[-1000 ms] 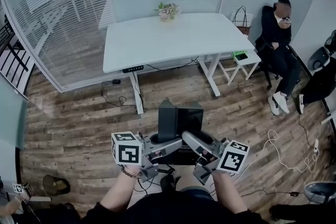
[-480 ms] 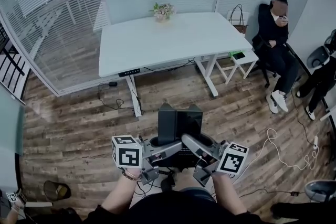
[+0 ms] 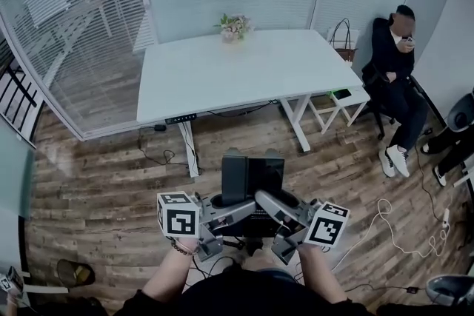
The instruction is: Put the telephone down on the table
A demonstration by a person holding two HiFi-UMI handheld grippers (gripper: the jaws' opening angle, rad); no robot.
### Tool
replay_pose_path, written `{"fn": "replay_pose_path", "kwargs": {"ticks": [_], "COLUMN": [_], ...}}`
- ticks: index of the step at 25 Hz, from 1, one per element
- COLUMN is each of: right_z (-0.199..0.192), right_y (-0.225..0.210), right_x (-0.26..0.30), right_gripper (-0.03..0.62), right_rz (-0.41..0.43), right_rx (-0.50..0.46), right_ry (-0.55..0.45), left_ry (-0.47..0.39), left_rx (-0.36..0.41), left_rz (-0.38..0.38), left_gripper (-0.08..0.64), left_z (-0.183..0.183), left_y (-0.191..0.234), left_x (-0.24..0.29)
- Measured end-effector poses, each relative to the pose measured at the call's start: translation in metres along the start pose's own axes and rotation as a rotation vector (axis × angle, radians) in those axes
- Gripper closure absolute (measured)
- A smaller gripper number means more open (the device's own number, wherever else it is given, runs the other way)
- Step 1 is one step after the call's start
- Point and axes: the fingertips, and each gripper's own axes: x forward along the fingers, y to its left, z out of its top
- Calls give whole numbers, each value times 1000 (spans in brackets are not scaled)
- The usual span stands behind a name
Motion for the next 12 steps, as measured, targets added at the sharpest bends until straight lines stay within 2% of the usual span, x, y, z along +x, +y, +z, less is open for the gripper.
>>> {"fn": "replay_pose_path", "kwargs": {"ticks": [12], "right_z": [58], "right_y": [-45], "right_x": [28], "right_gripper": [400], "right_rz": [15], "right_rx": [-13], "right_ry": [9], "left_ry": [-14], "left_rx": [6], "left_rz": [9], "left_gripper": [374], "left_z": [55], "left_y": [41], "left_x": [39]}}
